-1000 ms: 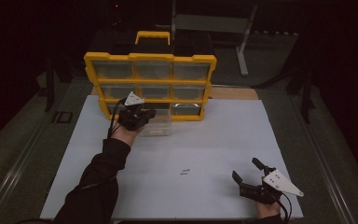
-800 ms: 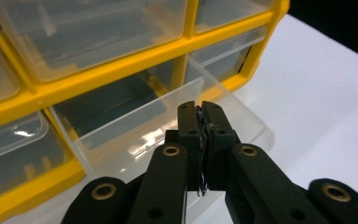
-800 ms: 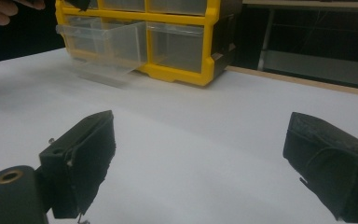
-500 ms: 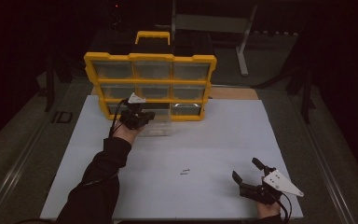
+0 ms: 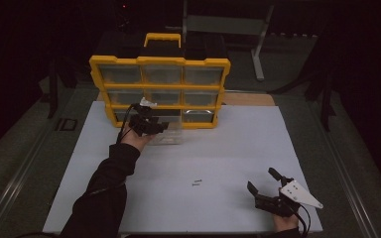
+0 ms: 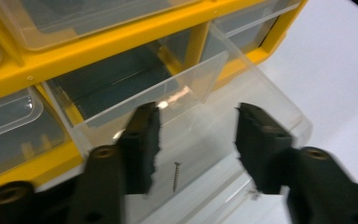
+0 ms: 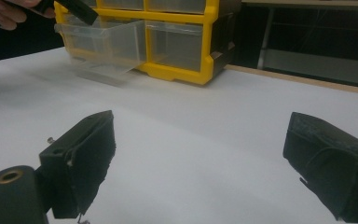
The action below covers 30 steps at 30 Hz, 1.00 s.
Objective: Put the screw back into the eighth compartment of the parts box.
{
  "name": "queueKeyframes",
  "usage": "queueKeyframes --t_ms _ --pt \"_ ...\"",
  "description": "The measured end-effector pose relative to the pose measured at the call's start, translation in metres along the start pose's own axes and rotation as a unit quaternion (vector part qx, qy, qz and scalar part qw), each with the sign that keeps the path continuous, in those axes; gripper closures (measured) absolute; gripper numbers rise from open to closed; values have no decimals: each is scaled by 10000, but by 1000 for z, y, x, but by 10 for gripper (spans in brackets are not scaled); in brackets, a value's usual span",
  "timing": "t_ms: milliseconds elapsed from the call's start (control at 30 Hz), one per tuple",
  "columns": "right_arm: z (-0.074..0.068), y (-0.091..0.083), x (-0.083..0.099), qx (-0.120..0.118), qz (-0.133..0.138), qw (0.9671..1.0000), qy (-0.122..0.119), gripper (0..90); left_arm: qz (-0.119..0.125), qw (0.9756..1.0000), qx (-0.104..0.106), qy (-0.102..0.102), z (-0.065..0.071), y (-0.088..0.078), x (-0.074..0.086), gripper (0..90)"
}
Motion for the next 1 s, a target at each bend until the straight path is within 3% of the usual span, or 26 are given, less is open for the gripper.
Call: queueKeyframes --t_ms 167,367,467,733,1000 --pt "0 0 -1 -6 6 10000 -17 91 -13 9999 136 43 5 -5 -2 194" --pt "-1 0 -1 -6 6 10000 -21 91 34 9993 346 144 14 -12 -3 20" --pt "-1 0 -1 -3 9 10000 -20 91 117 9985 467 265 20 -17 -5 2" --pt "-1 0 0 -4 -3 10000 -23 91 287 9965 708 346 35 -29 -8 1" --pt "-2 0 0 -13 -5 10000 -21 91 266 9932 968 583 56 -35 -4 2"
Point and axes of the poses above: each handheld gripper's, and its own axes: y roughly forward along the jaws, x roughly out of its underside, z roughly to its right, the point moved 7 cm from there along y, roughly forward along the jaws, and after that the axes turned 12 degrees about z, right-handed, at the moved point
